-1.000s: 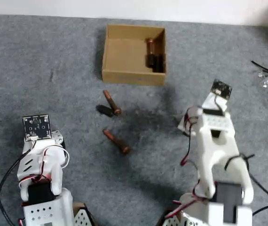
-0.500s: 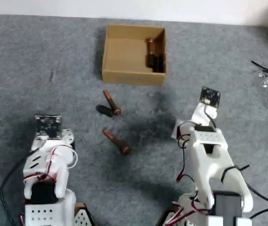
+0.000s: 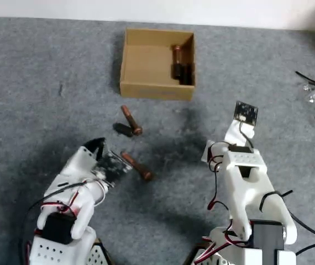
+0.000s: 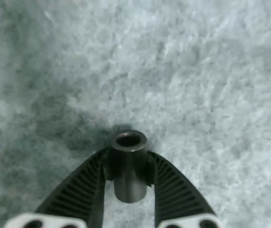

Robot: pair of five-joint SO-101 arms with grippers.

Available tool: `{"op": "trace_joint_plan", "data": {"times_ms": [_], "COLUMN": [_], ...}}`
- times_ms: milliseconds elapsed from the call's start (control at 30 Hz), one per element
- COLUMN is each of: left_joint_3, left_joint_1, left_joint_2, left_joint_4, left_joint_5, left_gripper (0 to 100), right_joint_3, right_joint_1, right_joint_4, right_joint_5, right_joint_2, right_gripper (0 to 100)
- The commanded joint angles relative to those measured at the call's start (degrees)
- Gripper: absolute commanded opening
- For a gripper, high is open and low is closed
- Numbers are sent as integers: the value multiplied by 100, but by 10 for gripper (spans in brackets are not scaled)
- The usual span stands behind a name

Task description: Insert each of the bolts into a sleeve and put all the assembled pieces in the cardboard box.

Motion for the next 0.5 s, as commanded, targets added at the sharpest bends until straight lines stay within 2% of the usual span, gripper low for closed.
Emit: {"op": "trace_joint_plan", "data": {"times_ms": [0, 100, 200, 400, 467], "left_joint_3": [-971, -1921, -3064, -5481, -6158], "left_joint_1": [426, 593, 848, 1446, 1578], "left_joint_2": [505, 1798, 3644, 7248, 8215], "left_joint_4": [554, 905, 1486, 3174, 3789], "left_joint_5": [-853, -1398, -2119, -3473, -3974], "left_gripper": [8, 8, 8, 8, 39], "right_joint_3": [-286, -286, -286, -286, -286], "right_joint_1": [101, 110, 110, 110, 119], "right_joint_4": [-154, -163, -163, -171, -171], "right_joint_5": [105, 105, 105, 105, 105], "right_joint_2": [-13, 4, 22, 22, 22], "right_gripper": [5, 5, 5, 5, 5]}}
